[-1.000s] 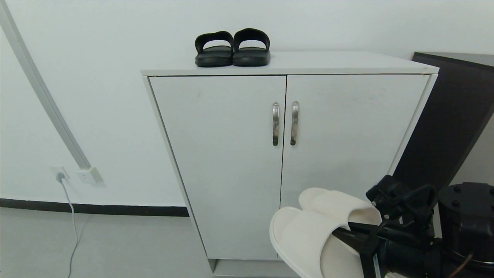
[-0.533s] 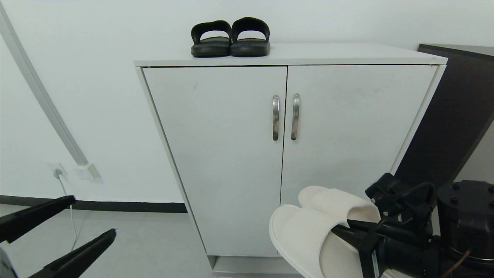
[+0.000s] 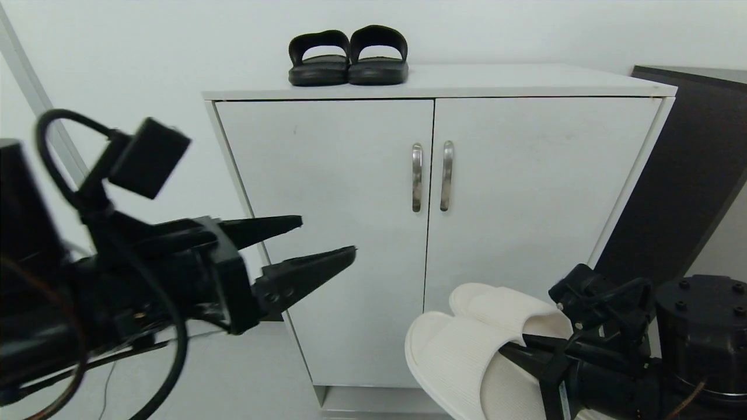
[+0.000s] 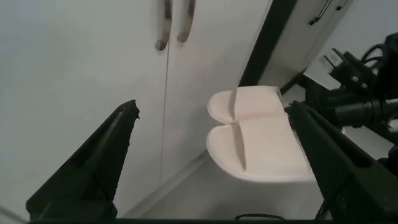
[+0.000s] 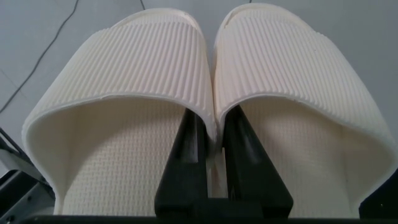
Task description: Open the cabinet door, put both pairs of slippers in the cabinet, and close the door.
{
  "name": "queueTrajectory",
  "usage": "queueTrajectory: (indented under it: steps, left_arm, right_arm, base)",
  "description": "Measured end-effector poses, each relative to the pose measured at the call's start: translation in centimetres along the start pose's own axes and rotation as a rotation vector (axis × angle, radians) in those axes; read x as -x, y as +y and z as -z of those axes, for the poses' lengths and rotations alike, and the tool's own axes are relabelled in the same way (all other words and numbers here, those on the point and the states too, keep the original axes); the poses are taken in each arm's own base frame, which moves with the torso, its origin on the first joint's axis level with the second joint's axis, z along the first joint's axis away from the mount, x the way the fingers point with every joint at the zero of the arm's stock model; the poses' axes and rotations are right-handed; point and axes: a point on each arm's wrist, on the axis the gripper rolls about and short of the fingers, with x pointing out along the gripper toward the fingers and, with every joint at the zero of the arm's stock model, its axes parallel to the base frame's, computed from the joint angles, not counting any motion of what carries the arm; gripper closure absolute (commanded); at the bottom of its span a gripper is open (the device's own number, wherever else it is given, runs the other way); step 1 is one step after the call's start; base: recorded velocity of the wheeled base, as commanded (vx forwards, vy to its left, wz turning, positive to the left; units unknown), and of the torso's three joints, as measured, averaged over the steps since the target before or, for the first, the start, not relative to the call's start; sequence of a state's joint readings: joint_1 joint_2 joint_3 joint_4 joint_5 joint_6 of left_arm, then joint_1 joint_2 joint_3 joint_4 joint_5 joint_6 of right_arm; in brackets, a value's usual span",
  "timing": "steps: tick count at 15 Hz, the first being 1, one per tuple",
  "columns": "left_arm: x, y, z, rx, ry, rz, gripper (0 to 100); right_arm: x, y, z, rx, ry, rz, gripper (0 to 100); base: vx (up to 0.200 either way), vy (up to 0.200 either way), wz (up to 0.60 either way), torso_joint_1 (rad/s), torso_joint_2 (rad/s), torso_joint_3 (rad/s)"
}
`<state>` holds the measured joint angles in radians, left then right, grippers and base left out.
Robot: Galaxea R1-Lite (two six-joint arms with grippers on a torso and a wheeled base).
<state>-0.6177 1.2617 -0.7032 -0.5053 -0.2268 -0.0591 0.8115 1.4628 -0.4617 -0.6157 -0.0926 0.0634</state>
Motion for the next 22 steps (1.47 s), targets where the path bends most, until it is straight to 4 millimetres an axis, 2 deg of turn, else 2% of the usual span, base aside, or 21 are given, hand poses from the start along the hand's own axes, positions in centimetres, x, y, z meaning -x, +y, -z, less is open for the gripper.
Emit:
queueTrajectory:
  steps: [5, 8, 12, 15, 17, 22]
  left_arm:
    - [-8.2, -1.9, -2.0, 0.004, -0.029, 0.148, 0]
    - [-11.3, -2.7, -3.2, 0.074, -0.032, 0.263, 0]
    - [-13.4, -2.8, -4.6, 0.201, 0.0, 0.373, 0]
    - [-14.4, -1.6, -4.8, 0.207, -0.013, 0.309, 0]
    - [-14.8, -1.0, -4.1, 0.22, 0.032, 0.263, 0]
    - [-16.3, -0.3, -3.9, 0.224, 0.033, 0.198, 0]
  right_arm:
    - [0.0, -0.1, 0.0, -0.002, -0.002, 0.003, 100]
    - [0.1, -0.1, -0.1, -0.002, -0.006, 0.005, 100]
    - [0.1, -0.1, -0.2, -0.004, -0.009, 0.007, 100]
    - [0.1, -0.1, -0.2, -0.003, -0.009, 0.007, 100]
    - [0.1, -0.1, -0.2, -0.002, -0.009, 0.008, 100]
    - [0.1, -0.1, -0.2, -0.002, -0.009, 0.013, 100]
  base:
    - [0.0, 0.0, 0.0, 0.0, 0.0, 0.0]
    - [0.0, 0.0, 0.0, 0.0, 0.0, 0.0]
    - [0.0, 0.0, 0.0, 0.0, 0.0, 0.0]
    - [0.0, 0.0, 0.0, 0.0, 0.0, 0.0]
    - [0.0, 0.0, 0.0, 0.0, 0.0, 0.0]
    - [0.0, 0.0, 0.0, 0.0, 0.0, 0.0]
